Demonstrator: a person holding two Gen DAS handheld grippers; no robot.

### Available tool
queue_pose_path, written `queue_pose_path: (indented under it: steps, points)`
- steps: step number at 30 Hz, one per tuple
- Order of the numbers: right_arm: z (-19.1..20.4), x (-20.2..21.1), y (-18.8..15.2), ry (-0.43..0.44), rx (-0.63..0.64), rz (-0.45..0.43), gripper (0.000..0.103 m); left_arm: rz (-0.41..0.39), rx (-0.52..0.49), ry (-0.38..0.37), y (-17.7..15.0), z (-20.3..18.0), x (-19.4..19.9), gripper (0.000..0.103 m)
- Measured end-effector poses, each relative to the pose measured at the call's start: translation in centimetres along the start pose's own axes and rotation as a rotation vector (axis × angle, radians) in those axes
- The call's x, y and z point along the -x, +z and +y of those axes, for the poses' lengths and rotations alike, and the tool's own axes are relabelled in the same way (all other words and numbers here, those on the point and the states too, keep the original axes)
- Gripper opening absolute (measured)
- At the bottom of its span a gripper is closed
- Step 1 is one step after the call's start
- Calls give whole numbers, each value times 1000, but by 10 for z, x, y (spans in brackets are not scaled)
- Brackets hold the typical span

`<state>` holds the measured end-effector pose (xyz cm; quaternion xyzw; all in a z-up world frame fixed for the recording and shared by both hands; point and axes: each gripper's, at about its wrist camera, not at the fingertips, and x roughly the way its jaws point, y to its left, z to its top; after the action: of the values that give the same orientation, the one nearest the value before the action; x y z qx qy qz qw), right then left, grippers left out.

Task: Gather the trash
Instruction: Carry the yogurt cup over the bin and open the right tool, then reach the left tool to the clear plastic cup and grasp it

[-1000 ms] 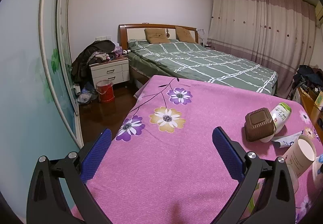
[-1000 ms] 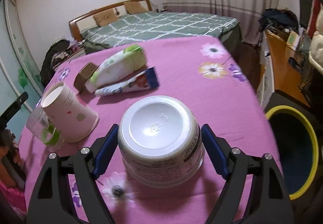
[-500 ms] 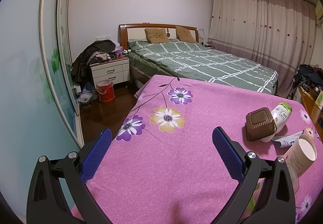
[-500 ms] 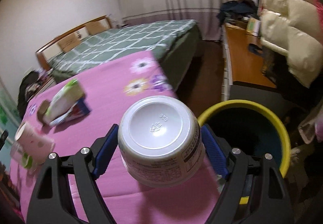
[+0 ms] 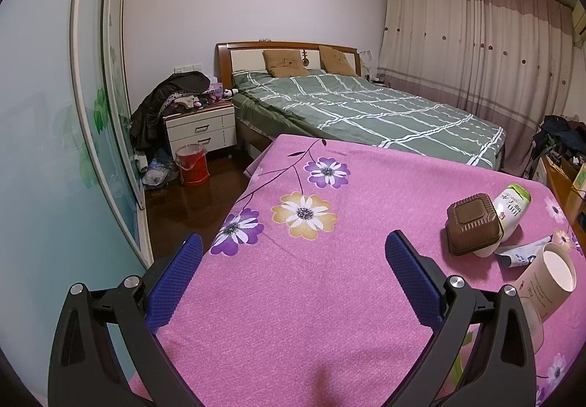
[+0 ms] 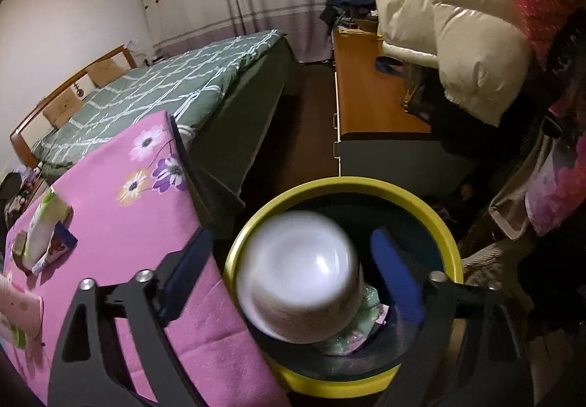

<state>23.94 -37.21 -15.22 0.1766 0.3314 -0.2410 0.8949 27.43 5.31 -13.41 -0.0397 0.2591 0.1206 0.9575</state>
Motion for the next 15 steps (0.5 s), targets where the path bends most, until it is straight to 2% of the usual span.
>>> queue_pose_path:
  steps: [5, 8, 15]
  points:
    - [16, 5, -4, 48, 14, -36, 88, -1, 0, 1, 0, 1, 0, 98]
    - [45, 8, -12, 115, 77, -80, 88, -4, 4, 3, 0, 2, 1, 98]
    - [96, 18, -25, 184, 188, -157, 88, -11, 34, -7, 1, 9, 4, 98]
